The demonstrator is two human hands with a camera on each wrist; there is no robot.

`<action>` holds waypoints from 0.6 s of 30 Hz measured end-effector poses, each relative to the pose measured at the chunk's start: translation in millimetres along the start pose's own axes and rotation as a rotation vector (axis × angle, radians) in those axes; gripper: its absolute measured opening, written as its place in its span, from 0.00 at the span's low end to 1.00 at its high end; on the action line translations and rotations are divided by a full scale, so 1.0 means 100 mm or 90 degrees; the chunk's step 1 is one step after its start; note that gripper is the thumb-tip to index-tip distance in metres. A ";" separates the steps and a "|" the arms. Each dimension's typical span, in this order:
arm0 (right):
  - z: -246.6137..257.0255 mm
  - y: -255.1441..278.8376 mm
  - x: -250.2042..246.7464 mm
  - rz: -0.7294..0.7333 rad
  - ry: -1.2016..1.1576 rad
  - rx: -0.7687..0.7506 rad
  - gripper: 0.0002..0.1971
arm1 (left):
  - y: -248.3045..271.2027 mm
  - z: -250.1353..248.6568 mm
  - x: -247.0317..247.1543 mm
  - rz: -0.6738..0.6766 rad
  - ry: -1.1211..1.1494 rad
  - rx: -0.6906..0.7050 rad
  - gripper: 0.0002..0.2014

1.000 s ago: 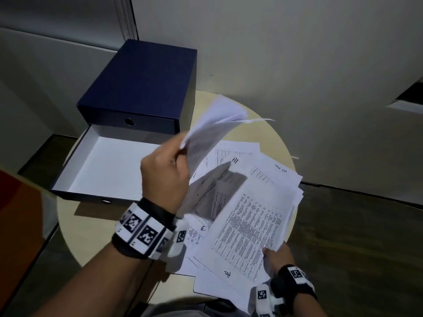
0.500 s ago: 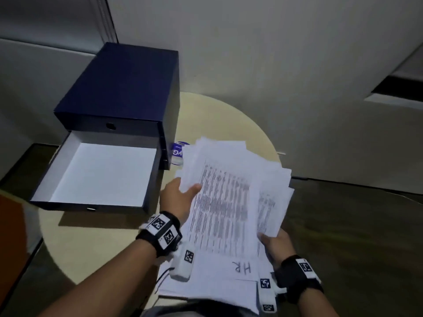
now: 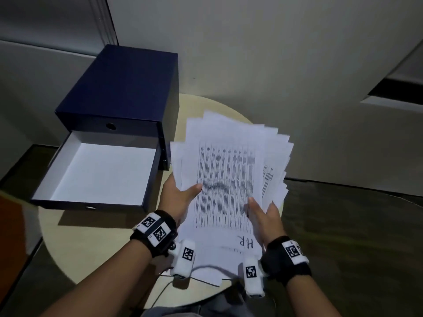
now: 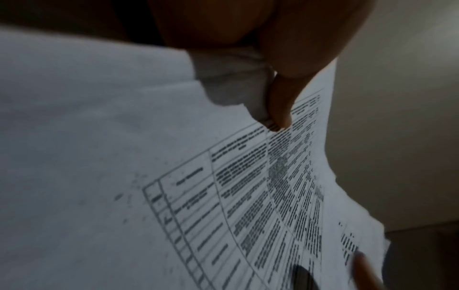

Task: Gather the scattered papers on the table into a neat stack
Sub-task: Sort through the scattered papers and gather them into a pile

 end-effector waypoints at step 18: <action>-0.03 -0.19 0.11 -0.055 0.256 -0.042 0.11 | 0.20 0.44 -0.41 0.010 -0.481 -0.009 0.12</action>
Point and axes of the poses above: each hand's wrist, its own y-axis away from the middle knuckle, its own x-axis out of the palm, z = x × y, the point moved 10 cm from there along -y, towards the middle knuckle, and after that the axes turned 8 degrees about x, right-handed, at the moved point
